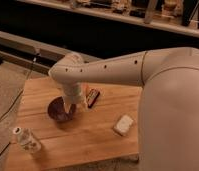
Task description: Place the white sponge in the ceramic cup
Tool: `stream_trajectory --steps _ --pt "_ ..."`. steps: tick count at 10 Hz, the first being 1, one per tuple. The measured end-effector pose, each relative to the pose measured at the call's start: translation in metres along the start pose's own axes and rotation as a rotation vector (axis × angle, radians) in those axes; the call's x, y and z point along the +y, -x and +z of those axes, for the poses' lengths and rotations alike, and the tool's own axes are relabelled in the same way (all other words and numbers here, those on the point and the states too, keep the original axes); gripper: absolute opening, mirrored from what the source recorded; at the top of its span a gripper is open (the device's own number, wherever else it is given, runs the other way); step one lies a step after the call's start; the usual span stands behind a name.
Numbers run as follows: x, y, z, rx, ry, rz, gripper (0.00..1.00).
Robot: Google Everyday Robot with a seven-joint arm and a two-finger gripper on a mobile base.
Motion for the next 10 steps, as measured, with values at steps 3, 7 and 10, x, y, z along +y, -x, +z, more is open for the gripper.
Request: stream_trajectory --steps 3,7,10 --pt "0.0 0.0 0.0 0.0 0.0 0.0 0.65" --pt "-0.001 0.003 0.001 -0.007 -0.004 0.004 0.65" --pt "-0.037 0.03 0.001 -0.065 -0.055 0.089 0.65"
